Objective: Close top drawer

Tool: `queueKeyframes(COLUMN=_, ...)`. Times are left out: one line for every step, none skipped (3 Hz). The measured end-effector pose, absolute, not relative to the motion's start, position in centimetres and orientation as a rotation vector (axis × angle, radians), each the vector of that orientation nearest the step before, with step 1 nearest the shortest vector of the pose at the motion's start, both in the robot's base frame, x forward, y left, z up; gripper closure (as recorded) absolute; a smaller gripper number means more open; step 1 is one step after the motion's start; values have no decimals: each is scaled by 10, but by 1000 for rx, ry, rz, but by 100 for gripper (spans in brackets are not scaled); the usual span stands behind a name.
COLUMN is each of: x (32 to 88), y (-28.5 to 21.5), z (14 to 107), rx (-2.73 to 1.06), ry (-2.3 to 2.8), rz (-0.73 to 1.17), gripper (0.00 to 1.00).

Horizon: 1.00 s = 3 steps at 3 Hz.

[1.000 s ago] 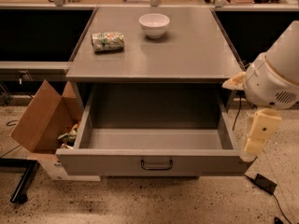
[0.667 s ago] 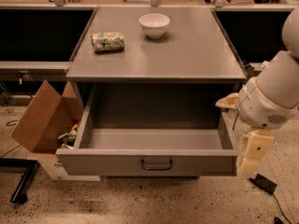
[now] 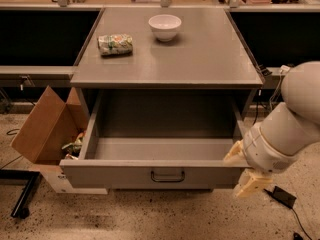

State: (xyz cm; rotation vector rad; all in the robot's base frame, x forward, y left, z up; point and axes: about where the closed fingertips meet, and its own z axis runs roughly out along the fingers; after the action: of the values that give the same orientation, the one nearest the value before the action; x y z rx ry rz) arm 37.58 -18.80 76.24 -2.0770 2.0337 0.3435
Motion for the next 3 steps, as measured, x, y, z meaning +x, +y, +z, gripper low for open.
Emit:
queueKeyframes(x=365, y=-183, z=730, rx=-2056, ry=1994, rz=493, gripper=64)
queueKeyframes(x=365, y=-182, z=726, rx=-2055, ry=1989, rz=512, gripper=95)
queueKeyframes(x=365, y=-182, z=726, rx=-2056, ry=1989, rz=511, gripper=100)
